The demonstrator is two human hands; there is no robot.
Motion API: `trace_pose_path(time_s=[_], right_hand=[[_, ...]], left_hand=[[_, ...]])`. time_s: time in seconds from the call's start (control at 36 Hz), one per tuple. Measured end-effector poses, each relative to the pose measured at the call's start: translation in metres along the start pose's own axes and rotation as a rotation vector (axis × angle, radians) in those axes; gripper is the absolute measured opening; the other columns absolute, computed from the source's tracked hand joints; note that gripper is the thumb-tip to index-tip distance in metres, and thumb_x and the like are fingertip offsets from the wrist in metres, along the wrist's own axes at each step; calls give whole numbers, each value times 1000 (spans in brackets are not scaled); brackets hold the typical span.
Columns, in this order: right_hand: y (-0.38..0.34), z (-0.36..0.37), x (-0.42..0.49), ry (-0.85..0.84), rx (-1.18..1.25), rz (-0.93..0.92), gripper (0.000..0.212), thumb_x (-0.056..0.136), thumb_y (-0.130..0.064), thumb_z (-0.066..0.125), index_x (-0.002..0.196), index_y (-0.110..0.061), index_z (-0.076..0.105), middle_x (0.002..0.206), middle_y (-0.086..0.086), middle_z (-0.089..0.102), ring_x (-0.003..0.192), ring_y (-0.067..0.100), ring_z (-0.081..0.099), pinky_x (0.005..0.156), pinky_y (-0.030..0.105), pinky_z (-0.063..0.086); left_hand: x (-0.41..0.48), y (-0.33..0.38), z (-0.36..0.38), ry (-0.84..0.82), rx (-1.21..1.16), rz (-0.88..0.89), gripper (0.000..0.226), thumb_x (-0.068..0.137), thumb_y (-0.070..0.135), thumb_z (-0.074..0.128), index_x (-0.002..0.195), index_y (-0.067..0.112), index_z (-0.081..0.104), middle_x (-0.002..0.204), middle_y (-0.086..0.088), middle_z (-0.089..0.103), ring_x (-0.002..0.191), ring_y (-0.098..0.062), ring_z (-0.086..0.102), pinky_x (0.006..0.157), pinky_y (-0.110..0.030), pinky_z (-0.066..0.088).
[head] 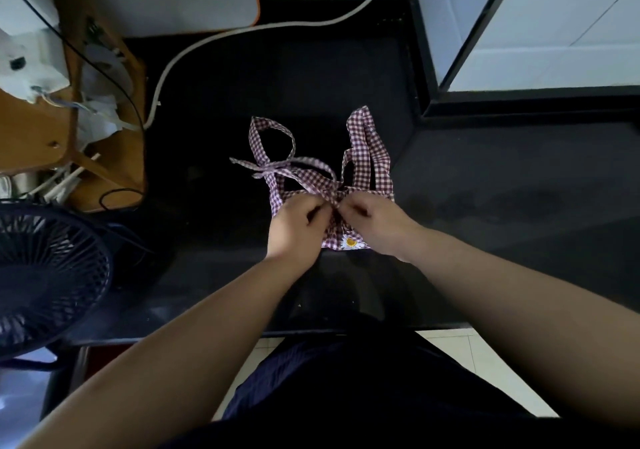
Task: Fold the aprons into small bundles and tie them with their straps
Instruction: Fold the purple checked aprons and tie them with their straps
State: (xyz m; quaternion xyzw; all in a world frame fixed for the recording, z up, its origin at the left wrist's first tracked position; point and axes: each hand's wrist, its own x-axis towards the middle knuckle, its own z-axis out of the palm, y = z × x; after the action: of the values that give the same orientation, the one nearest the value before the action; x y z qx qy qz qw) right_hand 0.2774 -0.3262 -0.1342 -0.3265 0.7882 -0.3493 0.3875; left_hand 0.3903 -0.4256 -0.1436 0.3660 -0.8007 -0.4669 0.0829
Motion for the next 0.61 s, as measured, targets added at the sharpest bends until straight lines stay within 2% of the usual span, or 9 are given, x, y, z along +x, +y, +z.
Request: trace_pose_path(time_s=[0.08, 0.19, 0.25, 0.31, 0.36, 0.44, 0.5, 0.56, 0.61], right_hand=[[-2, -6, -2, 0, 215, 90, 23, 100, -22, 48, 78, -24, 56, 76, -6, 52, 69, 5, 45, 59, 10, 37], [-6, -6, -1, -67, 164, 121, 25, 100, -25, 47, 77, -21, 57, 80, 0, 54, 77, 12, 47, 74, 30, 40], [-10, -4, 0, -65, 128, 161, 25, 101, -26, 45, 84, -13, 59, 87, 10, 57, 81, 18, 49, 78, 39, 43], [-12, -4, 1, -82, 126, 192, 27, 100, -25, 46, 96, -5, 63, 97, 14, 63, 87, 21, 55, 85, 40, 46], [-11, -8, 3, -101, 195, 226, 22, 96, -21, 49, 92, -6, 65, 92, 5, 65, 87, 17, 59, 78, 31, 48], [-10, -15, 7, -102, 328, 349, 18, 92, -16, 52, 76, -12, 61, 71, -2, 56, 67, 12, 48, 60, 23, 37], [-8, -18, 11, -129, 253, 349, 22, 95, -25, 52, 82, -11, 63, 75, 1, 55, 69, 14, 47, 60, 25, 38], [-11, -19, 12, -165, 141, 342, 36, 95, -43, 52, 88, -10, 66, 81, 7, 56, 75, 19, 48, 65, 27, 41], [-15, -21, 12, -189, 72, 334, 50, 86, -59, 53, 80, -10, 63, 80, 11, 53, 75, 19, 48, 68, 29, 44]], left_hand=[[6, 4, -4, -22, -225, -157, 17, 93, 24, 61, 81, 33, 70, 84, 5, 72, 86, -20, 68, 84, -41, 56], [9, 11, -7, -166, -190, -148, 17, 91, 24, 64, 77, 24, 75, 70, 1, 67, 68, -10, 58, 72, -34, 51], [10, 12, -9, -212, -231, -185, 18, 89, 27, 66, 80, 14, 75, 75, -6, 67, 72, -11, 56, 73, -34, 49], [9, 11, -12, -244, -321, -203, 19, 86, 29, 69, 80, 11, 75, 81, -1, 70, 77, -10, 62, 75, -24, 48], [10, 10, -14, -236, -418, -211, 8, 86, 25, 70, 81, 23, 76, 85, 9, 74, 81, -3, 67, 77, -16, 50], [13, 10, -18, -288, -484, -224, 8, 88, 18, 67, 86, 20, 74, 82, 10, 74, 79, -1, 67, 78, -15, 52], [15, 8, -23, -356, -440, -199, 11, 90, 16, 64, 85, 20, 73, 78, 12, 72, 75, 2, 63, 76, -12, 50], [17, 8, -28, -395, -377, -169, 14, 91, 17, 62, 82, 23, 72, 76, 14, 69, 71, 5, 59, 71, -9, 47], [18, 7, -29, -407, -346, -157, 13, 91, 20, 61, 84, 21, 72, 80, 10, 67, 72, 4, 56, 69, -9, 44]])
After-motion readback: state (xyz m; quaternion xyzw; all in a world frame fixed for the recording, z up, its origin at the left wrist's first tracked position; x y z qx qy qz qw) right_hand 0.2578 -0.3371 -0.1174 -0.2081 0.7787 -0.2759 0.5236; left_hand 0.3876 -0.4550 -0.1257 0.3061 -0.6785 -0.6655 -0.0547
